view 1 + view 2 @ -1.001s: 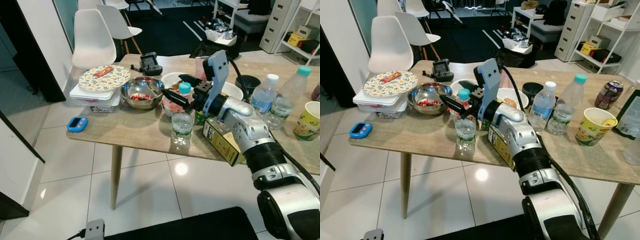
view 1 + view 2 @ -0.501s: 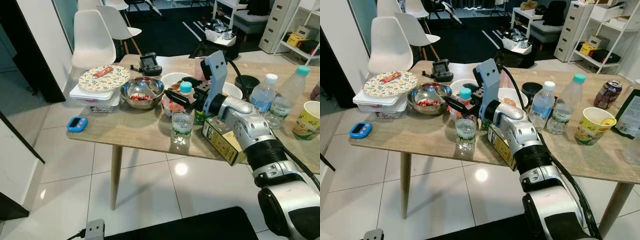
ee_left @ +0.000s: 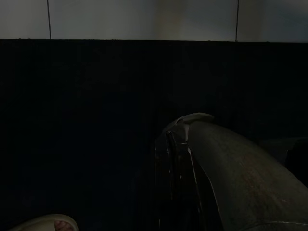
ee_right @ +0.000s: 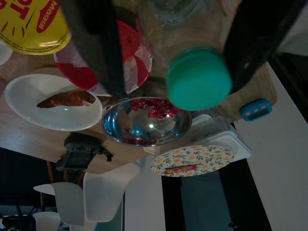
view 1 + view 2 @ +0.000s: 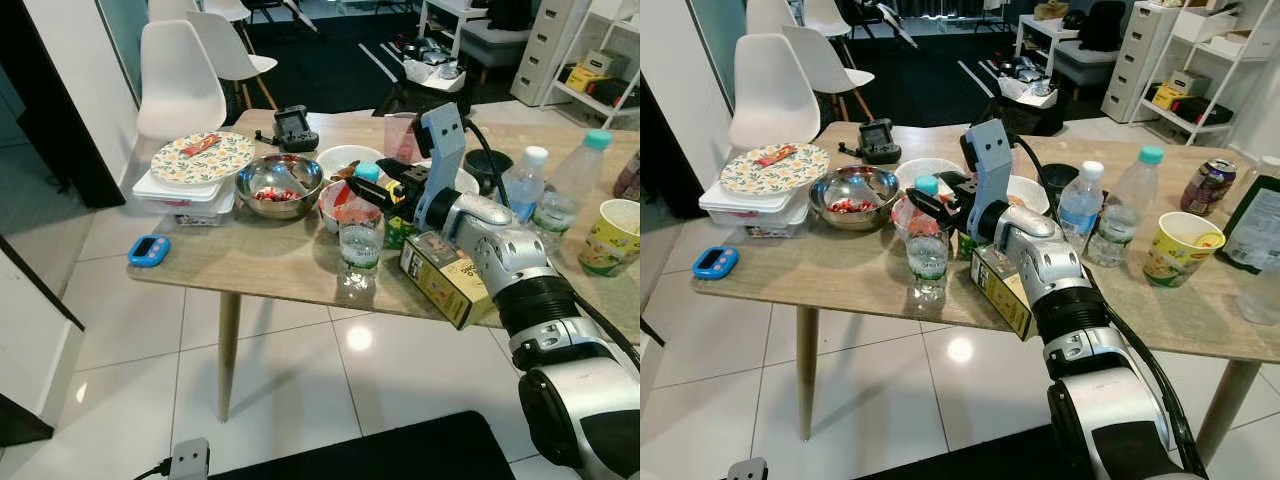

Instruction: Restocking fridge

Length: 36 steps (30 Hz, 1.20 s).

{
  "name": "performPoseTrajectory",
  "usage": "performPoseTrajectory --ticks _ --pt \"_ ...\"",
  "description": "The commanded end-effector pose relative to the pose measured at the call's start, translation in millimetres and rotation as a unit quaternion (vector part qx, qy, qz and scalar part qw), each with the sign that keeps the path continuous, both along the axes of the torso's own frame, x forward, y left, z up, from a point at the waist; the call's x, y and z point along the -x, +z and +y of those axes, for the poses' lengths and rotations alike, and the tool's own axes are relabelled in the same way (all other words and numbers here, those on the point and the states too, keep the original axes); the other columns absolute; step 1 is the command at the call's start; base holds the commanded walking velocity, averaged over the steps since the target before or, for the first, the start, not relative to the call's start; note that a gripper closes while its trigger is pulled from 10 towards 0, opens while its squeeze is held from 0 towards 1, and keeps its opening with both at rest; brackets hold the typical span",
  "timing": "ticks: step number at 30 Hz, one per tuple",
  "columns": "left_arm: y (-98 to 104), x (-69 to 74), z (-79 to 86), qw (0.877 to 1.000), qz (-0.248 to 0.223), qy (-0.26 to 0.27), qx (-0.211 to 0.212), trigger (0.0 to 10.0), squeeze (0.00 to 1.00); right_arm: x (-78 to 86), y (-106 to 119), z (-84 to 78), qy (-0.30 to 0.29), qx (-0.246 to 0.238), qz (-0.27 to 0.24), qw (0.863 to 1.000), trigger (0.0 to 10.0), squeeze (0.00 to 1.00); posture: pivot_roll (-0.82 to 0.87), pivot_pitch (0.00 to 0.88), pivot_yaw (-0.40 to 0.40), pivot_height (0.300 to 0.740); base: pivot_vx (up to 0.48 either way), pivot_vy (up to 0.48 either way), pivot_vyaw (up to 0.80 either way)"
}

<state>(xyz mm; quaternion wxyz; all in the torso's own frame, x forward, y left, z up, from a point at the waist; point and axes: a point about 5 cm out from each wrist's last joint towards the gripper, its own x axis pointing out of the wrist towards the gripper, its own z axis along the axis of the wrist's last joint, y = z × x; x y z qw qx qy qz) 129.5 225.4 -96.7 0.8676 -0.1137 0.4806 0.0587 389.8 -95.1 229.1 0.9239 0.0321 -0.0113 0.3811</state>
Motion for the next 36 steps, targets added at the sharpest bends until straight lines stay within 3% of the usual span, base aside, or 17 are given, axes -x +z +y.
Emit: performPoseTrajectory --ticks 1,10,15,19,20,21,26,27,28,30,31,32,35,36 --pt "-1.4 3.3 -1.1 1.000 0.007 -0.008 -0.001 10.0 0.00 -1.1 6.0 0.1 0.000 -0.007 -0.002 1.000 0.0 0.00 0.00 0.000 -0.025 0.740 0.000 0.000 0.00" --pt "-1.3 3.1 -1.1 1.000 0.007 -0.007 -0.001 10.0 0.00 1.1 5.9 2.0 0.018 -0.008 -0.002 1.000 0.0 0.00 0.00 0.000 -0.024 0.740 0.000 0.000 0.00" --pt "-1.3 3.1 -0.7 1.000 0.007 -0.006 -0.001 10.0 0.00 6.7 10.8 3.9 0.054 -0.032 -0.023 0.998 0.0 0.00 0.00 0.000 -0.022 0.740 0.000 0.000 0.00" --pt "-1.3 3.4 -0.2 1.000 0.007 -0.005 -0.002 10.0 0.00 21.6 20.6 4.5 0.133 -0.073 -0.066 0.986 0.0 0.00 0.00 0.000 -0.021 0.740 0.000 0.000 0.00" --pt "-1.2 3.6 0.2 1.000 0.008 -0.004 -0.002 10.0 0.00 37.0 25.6 2.0 0.199 -0.097 -0.091 0.971 0.0 0.00 0.00 0.000 -0.019 0.740 0.000 0.000 0.00" --pt "-1.3 3.9 0.5 1.000 0.008 -0.001 -0.001 10.0 0.00 44.6 24.9 -0.5 0.228 -0.096 -0.099 0.964 0.0 0.00 0.00 0.000 -0.019 0.740 0.000 0.000 0.00" --pt "-1.3 4.1 0.9 1.000 0.007 0.002 0.001 10.0 0.00 59.1 21.8 -4.7 0.283 -0.091 -0.106 0.949 0.0 0.00 0.00 0.000 -0.019 0.740 0.000 0.000 0.00" --pt "-1.4 4.2 0.7 1.000 0.009 -0.001 0.001 10.0 0.00 71.7 17.6 -6.7 0.328 -0.087 -0.103 0.935 0.0 0.00 0.00 0.000 -0.017 0.740 0.000 0.000 0.00" --pt "-1.4 4.2 0.7 1.000 0.009 0.000 0.001 10.0 0.00 77.0 14.7 -7.0 0.346 -0.082 -0.098 0.930 0.0 0.00 0.00 0.000 -0.015 0.740 0.000 0.000 0.00" --pt "-1.3 4.1 0.7 1.000 0.009 0.000 0.002 10.0 0.00 81.0 11.1 -6.9 0.358 -0.074 -0.093 0.926 0.0 0.00 0.00 0.000 -0.015 0.740 0.000 0.000 0.00" --pt "-1.2 3.9 0.9 1.000 0.008 0.000 0.002 10.0 0.00 85.2 -7.9 -6.9 0.365 -0.014 -0.070 0.928 0.0 0.00 0.00 0.000 -0.013 0.740 0.000 0.000 0.00" --pt "-1.1 3.7 1.0 1.000 0.008 0.000 0.001 10.0 0.00 87.2 -16.5 -7.8 0.366 0.012 -0.059 0.929 0.0 0.00 0.00 0.000 -0.013 0.740 0.000 0.000 0.00" --pt "-1.1 3.7 1.0 1.000 0.008 0.000 0.001 10.0 0.00 88.5 -21.5 -8.5 0.367 0.028 -0.052 0.928 0.0 0.00 0.00 0.000 -0.013 0.740 0.000 0.000 0.00" --pt "-0.9 3.1 1.1 1.000 0.007 0.000 0.000 10.0 0.00 91.4 -39.0 -14.2 0.367 0.073 -0.024 0.927 0.0 0.00 0.00 0.000 -0.013 0.740 0.000 0.000 0.00"
